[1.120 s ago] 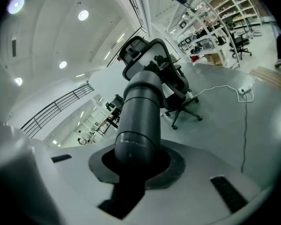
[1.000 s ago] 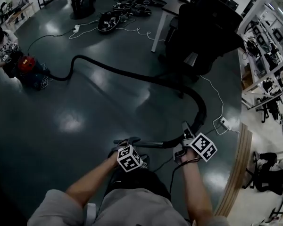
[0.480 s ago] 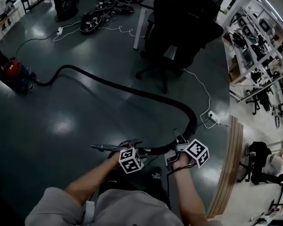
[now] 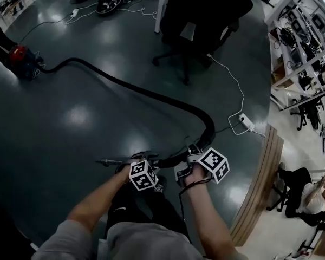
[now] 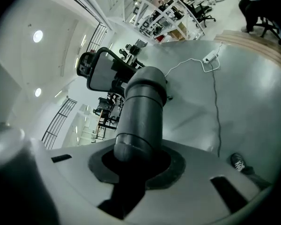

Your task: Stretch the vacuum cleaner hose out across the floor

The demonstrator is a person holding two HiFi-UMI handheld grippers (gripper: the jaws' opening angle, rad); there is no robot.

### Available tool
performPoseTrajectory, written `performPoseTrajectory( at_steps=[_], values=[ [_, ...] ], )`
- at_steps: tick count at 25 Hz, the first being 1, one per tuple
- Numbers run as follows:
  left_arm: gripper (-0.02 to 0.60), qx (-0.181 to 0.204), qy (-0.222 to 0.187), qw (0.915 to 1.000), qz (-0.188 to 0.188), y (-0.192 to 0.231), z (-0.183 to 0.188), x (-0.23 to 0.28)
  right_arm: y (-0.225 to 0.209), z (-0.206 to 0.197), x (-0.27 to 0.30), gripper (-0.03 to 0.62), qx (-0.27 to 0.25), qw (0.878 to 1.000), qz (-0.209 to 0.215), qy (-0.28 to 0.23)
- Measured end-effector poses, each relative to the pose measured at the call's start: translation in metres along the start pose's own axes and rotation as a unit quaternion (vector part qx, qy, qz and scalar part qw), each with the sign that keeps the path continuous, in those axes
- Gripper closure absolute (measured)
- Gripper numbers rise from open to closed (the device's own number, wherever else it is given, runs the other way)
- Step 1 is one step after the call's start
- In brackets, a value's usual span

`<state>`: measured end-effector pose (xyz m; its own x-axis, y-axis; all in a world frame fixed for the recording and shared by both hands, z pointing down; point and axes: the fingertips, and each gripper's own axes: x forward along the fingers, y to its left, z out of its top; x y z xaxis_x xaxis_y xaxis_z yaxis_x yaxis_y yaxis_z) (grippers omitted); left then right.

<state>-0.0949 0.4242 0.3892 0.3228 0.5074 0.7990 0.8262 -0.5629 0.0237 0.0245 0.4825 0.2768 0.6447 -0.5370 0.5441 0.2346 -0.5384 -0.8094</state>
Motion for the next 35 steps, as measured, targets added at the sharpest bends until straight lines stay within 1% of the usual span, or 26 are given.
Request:
performPoseTrajectory(
  at_steps=[3,5,7,9,12,13,14,15,16,17,19,20,21,22,23,24,25,26,27,28,30,31,32,33,34,35],
  values=[
    [0.463,0.032,-0.007,0.9994,0.01,-0.029,0.003,0.008,-0.016,-0.004,-0.013,0.511,-0.004,1.0,0.006,0.023],
    [0.483,0.037,-0.021,0.999,0.014,-0.049,0.004,0.004,-0.022,-0.01,-0.023,0.51,0.0,0.999,0.01,0.039],
    [0.49,0.025,-0.037,0.9989,0.013,-0.067,0.006,-0.003,-0.026,-0.015,-0.03,0.51,0.005,0.999,0.013,0.051],
    [0.491,0.004,-0.049,0.9988,0.005,-0.079,0.007,-0.008,-0.027,-0.019,-0.034,0.51,0.004,0.998,0.016,0.059],
    [0.493,-0.022,-0.065,0.9976,-0.004,-0.094,0.003,-0.014,-0.031,-0.03,-0.042,0.5,-0.02,0.997,0.005,0.07],
    [0.494,-0.031,-0.07,0.9971,-0.003,-0.097,0.0,-0.017,-0.033,-0.035,-0.045,0.466,-0.031,0.997,0.001,0.075],
    [0.494,-0.04,-0.074,0.9965,0.0,-0.099,-0.003,-0.021,-0.034,-0.041,-0.048,0.416,-0.039,0.996,0.001,0.08],
    [0.494,-0.048,-0.077,0.9959,0.004,-0.099,-0.007,-0.023,-0.035,-0.046,-0.05,0.378,-0.044,0.995,0.003,0.086],
    [0.494,-0.055,-0.078,0.9954,0.008,-0.1,-0.011,-0.025,-0.037,-0.051,-0.054,0.356,-0.048,0.994,0.005,0.094],
    [0.494,-0.061,-0.076,0.9952,0.011,-0.101,-0.015,-0.025,-0.039,-0.055,-0.059,0.355,-0.054,0.993,0.007,0.101],
    [0.494,-0.07,-0.068,0.9951,0.014,-0.104,-0.024,-0.021,-0.045,-0.059,-0.073,0.355,-0.083,0.99,0.009,0.117],
    [0.494,-0.074,-0.065,0.9951,0.015,-0.105,-0.028,-0.019,-0.047,-0.058,-0.081,0.355,-0.113,0.985,0.012,0.128],
    [0.494,-0.076,-0.063,0.9949,0.017,-0.105,-0.03,-0.017,-0.05,-0.057,-0.089,0.356,-0.157,0.977,0.016,0.143],
    [0.494,-0.077,-0.062,0.9949,0.019,-0.106,-0.031,-0.015,-0.053,-0.054,-0.094,0.356,-0.216,0.963,0.019,0.159],
    [0.494,-0.076,-0.061,0.995,0.022,-0.108,-0.03,-0.013,-0.056,-0.049,-0.097,0.356,-0.287,0.941,0.019,0.176],
    [0.494,-0.073,-0.059,0.9953,0.024,-0.11,-0.026,-0.009,-0.061,-0.041,-0.098,0.356,-0.362,0.912,0.016,0.191],
    [0.494,-0.069,-0.055,0.9957,0.027,-0.114,-0.021,-0.003,-0.066,-0.031,-0.097,0.356,-0.433,0.878,0.012,0.203],
    [0.494,-0.065,-0.051,0.9961,0.031,-0.119,-0.016,0.003,-0.071,-0.021,-0.095,0.356,-0.494,0.843,0.011,0.213],
    [0.494,-0.063,-0.044,0.9964,0.035,-0.124,-0.012,0.011,-0.076,-0.01,-0.093,0.355,-0.543,0.811,0.015,0.219],
    [0.494,-0.064,-0.038,0.9965,0.039,-0.13,-0.008,0.019,-0.081,0.001,-0.092,0.356,-0.583,0.781,0.022,0.224],
    [0.494,-0.067,-0.024,0.9965,0.044,-0.146,0.001,0.035,-0.094,0.017,-0.097,0.356,-0.643,0.723,0.046,0.248],
    [0.494,-0.071,-0.018,0.9962,0.046,-0.156,0.006,0.041,-0.101,0.022,-0.103,0.356,-0.671,0.688,0.062,0.27],
    [0.494,-0.076,-0.012,0.9958,0.05,-0.165,0.01,0.046,-0.11,0.027,-0.108,0.356,-0.7,0.645,0.079,0.296],
    [0.494,-0.083,-0.006,0.9951,0.054,-0.173,0.013,0.05,-0.119,0.031,-0.114,0.356,-0.732,0.593,0.099,0.32],
    [0.494,-0.089,0.0,0.9944,0.058,-0.181,0.016,0.055,-0.13,0.035,-0.119,0.356,-0.765,0.534,0.121,0.339],
    [0.494,-0.093,0.005,0.9938,0.061,-0.188,0.017,0.062,-0.141,0.038,-0.122,0.356,-0.796,0.471,0.145,0.352]
  ],
)
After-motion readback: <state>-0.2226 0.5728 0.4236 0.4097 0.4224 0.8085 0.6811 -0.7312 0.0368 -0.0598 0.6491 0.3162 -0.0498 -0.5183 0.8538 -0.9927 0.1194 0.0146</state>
